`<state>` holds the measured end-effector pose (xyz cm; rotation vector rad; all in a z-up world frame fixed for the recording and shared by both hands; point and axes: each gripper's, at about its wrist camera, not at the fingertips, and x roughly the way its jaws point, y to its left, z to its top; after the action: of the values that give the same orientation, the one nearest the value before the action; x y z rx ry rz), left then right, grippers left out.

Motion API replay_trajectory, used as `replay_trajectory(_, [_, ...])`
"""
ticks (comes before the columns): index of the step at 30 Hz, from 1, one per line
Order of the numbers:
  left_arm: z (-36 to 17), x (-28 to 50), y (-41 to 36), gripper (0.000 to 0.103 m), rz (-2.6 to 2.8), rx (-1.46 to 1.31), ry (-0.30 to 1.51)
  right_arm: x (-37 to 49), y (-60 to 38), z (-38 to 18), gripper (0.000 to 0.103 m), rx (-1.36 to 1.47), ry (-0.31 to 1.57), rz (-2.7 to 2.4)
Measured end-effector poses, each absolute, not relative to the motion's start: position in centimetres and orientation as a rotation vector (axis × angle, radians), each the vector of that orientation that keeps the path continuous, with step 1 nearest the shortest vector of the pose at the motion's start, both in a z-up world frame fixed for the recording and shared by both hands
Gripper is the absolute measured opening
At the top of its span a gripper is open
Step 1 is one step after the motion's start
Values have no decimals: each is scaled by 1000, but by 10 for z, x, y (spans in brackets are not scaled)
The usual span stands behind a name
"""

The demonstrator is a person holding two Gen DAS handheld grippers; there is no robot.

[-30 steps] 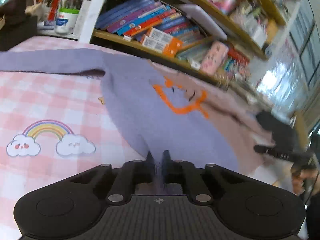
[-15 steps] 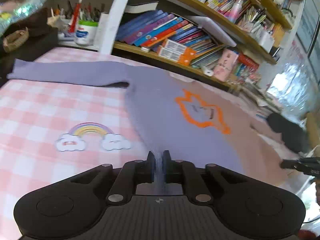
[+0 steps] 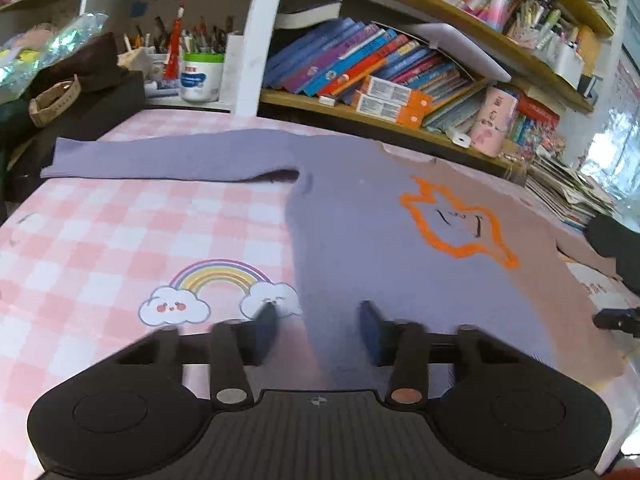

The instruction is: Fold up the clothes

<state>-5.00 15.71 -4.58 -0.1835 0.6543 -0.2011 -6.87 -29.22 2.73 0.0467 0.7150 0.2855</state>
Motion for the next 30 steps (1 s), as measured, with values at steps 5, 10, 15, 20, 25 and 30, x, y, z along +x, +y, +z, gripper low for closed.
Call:
replay_trajectory(5, [-50, -58, 155, 6, -264, -207, 655, -70, -286, 30, 18, 15, 712, 313])
replay_trajectory(10, [-46, -70, 152, 5, -279, -190, 650, -73, -289, 28, 17, 15, 697, 321])
replay_trajectory(15, [-46, -80, 154, 5, -282, -188, 651, -75, -284, 28, 17, -31, 683, 320])
replay_trajectory(20, [-44, -85, 153, 5, -286, -189, 655, -72, -280, 28, 16, -62, 672, 321])
replay_trajectory(25, [-44, -90, 149, 5, -305, -193, 657, -63, -280, 27, 15, -97, 654, 296])
replay_trajectory(30, [-47, -86, 146, 5, -314, -208, 655, -53, -284, 24, 13, -107, 642, 265])
